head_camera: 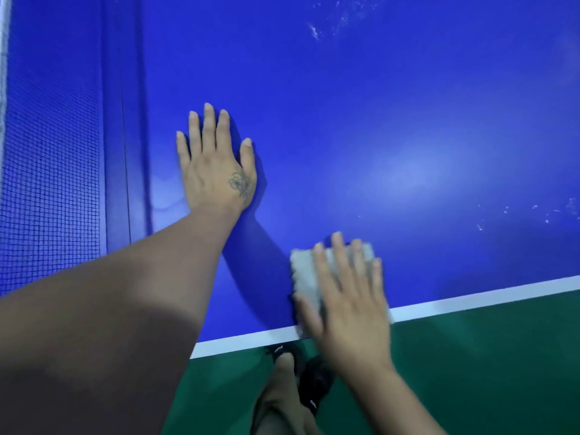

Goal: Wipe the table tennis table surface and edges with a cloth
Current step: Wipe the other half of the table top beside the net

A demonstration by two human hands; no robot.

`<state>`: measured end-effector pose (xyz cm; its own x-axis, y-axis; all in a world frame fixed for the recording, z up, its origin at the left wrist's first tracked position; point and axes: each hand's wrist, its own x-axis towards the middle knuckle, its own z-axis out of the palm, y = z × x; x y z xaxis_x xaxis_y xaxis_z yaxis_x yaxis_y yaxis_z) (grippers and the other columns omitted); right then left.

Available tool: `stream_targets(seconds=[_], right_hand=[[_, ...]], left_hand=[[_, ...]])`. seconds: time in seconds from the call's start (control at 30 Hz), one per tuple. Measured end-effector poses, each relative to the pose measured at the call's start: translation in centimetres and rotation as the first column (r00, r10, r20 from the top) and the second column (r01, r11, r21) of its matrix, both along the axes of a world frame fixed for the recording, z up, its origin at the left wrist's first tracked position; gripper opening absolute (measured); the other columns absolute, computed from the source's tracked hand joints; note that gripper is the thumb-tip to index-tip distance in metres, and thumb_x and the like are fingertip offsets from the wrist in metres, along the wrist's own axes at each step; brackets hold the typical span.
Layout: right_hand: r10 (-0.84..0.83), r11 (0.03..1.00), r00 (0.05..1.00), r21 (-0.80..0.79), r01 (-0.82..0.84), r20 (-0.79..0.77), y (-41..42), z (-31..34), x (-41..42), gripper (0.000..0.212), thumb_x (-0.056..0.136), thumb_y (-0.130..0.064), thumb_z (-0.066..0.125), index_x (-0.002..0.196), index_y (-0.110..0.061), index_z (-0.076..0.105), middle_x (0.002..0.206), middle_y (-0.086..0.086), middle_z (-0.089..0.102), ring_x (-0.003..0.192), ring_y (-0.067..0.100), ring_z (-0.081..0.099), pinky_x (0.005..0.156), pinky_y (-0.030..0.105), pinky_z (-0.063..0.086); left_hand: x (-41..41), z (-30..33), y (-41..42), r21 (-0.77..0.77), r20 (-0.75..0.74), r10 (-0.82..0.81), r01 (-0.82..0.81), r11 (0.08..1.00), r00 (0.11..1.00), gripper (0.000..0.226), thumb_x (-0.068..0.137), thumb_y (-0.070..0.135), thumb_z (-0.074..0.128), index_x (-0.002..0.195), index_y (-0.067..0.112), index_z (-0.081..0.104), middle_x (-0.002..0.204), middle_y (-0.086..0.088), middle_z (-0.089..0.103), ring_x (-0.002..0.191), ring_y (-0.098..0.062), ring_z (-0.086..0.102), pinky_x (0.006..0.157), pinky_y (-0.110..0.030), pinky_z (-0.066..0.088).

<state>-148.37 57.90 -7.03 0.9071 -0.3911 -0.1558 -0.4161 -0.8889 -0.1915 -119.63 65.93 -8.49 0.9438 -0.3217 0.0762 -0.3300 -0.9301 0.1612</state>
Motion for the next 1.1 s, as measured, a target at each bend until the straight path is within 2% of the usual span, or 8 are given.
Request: stream_targets(seconds=[0.2,0.43,0.67,0.8,0.87,1.0,1.1], right_hand=[[-0.239,0.967,0.971,-0.095,0.238,0.0,-4.4,-0.5,6.5,0.075,0.109,-0.062,0.025,0.17,-0.02,0.016,0.178,0.009,0.005,0.164,0.034,-0.001,0.131,0.058,0.008],[-0.128,0.989,0.989,-0.059,0.132,0.071,-3.2,-0.4,15.1,0.074,0.107,-0.062,0.03,0.169,-0.023,0.022,0.177,0.01,0.01,0.164,0.035,0.003,0.13,0.058,0.008],[0.051,0.999,0.997,-0.003,-0.051,0.058,-1.9,0.1,9.6,0.071,0.108,-0.063,0.035,0.169,-0.028,0.024,0.178,0.002,0.01,0.165,0.028,0.003,0.132,0.055,0.009],[-0.007,0.999,0.997,-0.039,0.01,0.074,-5.9,0.2,7.6,0.071,0.107,-0.062,0.039,0.167,-0.026,0.03,0.177,0.003,0.015,0.164,0.029,0.009,0.131,0.057,0.013],[-0.053,0.995,0.997,-0.079,0.057,0.056,-8.2,0.1,8.7,0.072,0.107,-0.062,0.034,0.168,-0.024,0.027,0.177,0.006,0.015,0.164,0.031,0.008,0.131,0.058,0.012],[-0.209,0.972,0.975,-0.098,0.215,0.069,-10.9,-0.4,14.8,0.074,0.107,-0.063,0.024,0.169,-0.023,0.022,0.177,0.009,0.013,0.164,0.035,0.005,0.131,0.058,0.008],[-0.2,0.975,0.976,-0.078,0.207,0.087,-10.3,-0.7,19.9,0.076,0.107,-0.067,0.021,0.169,-0.023,0.021,0.177,0.011,0.012,0.163,0.037,0.004,0.13,0.059,0.006]], left_hand=[[0.0,0.0,-0.3,0.002,-0.006,0.002,-0.002,1.0,1.0,0.065,0.112,0.048,0.021,0.169,0.018,0.027,0.179,-0.001,0.016,0.167,-0.025,0.007,0.134,-0.052,0.008],[0.2,-0.2,-0.2,-0.032,-0.007,0.003,-0.003,0.999,1.0,0.063,0.113,0.047,0.026,0.169,0.018,0.03,0.179,-0.001,0.018,0.167,-0.025,0.008,0.134,-0.052,0.007],[0.1,-0.2,-0.2,-0.031,-0.013,0.0,-0.001,1.0,1.0,0.063,0.113,0.047,0.026,0.169,0.018,0.029,0.179,-0.001,0.016,0.167,-0.024,0.006,0.134,-0.052,0.007],[0.3,-0.2,-0.3,-0.026,-0.021,0.005,-0.006,1.0,1.0,0.063,0.113,0.047,0.026,0.169,0.018,0.028,0.18,-0.001,0.015,0.167,-0.024,0.005,0.135,-0.052,0.006],[0.3,-0.3,-0.3,-0.025,-0.017,0.007,-0.007,1.0,1.0,0.063,0.113,0.047,0.027,0.169,0.018,0.029,0.179,-0.001,0.016,0.167,-0.024,0.005,0.135,-0.052,0.006],[0.3,-0.3,-0.2,-0.029,-0.018,0.012,-0.012,1.0,1.0,0.062,0.113,0.046,0.028,0.169,0.018,0.03,0.179,-0.001,0.016,0.167,-0.024,0.006,0.134,-0.052,0.006],[0.2,-0.1,-0.3,-0.045,-0.007,0.008,-0.008,0.999,1.0,0.062,0.112,0.045,0.03,0.168,0.018,0.033,0.179,-0.001,0.019,0.167,-0.024,0.009,0.134,-0.052,0.007]])
